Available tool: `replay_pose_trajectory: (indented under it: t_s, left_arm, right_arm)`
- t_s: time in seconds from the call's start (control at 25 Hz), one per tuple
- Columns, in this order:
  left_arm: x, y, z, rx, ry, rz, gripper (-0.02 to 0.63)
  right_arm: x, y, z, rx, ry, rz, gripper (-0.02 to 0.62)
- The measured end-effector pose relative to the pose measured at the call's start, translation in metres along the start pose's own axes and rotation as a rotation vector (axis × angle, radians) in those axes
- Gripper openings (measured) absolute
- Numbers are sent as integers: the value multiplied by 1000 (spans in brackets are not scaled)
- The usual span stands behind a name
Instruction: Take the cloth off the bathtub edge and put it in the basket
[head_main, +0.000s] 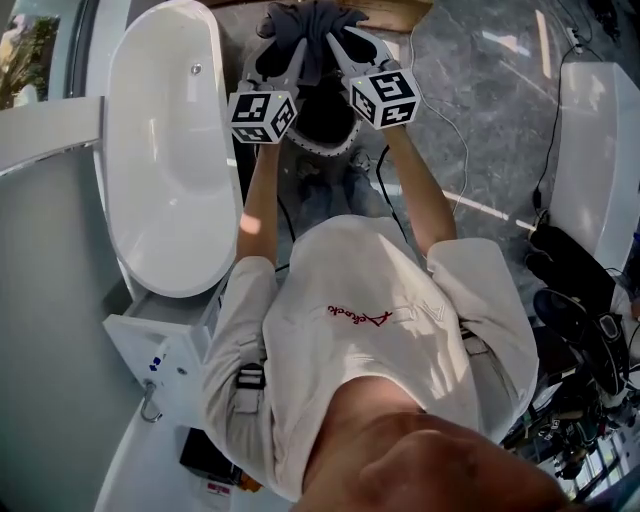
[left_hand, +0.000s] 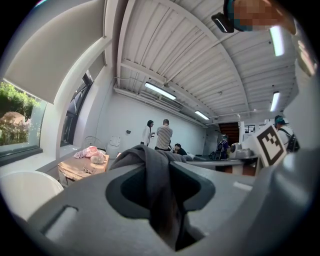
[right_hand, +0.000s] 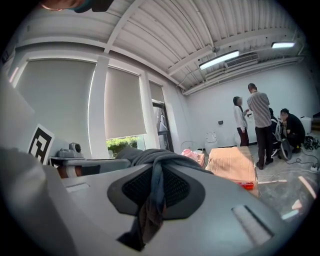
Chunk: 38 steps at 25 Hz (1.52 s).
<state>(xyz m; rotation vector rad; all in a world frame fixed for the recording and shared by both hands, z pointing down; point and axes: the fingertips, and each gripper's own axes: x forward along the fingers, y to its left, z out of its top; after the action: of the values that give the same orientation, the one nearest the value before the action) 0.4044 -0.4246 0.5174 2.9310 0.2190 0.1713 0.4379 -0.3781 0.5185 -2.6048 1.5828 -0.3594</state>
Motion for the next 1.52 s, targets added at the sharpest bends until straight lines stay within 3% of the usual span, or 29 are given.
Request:
replay_pose_trajectory:
  t_s: [0.52,0.84,1.16,1.52]
  left_arm:
    - [-39,29,-109,-123,123,51,120]
    - [-58,45,-173,-173,193,42,120]
    - [-32,42,-240,-250,277,43,120]
    - [-36,41,-307,-320,352,55,121]
  right_arm:
    - [10,29,-115,77,165,14,49]
    - [15,42,-183,109,253,-5,49]
    - [16,6,-246,161,350,-27,48]
    - [11,-2,-311,201,437,-41,49]
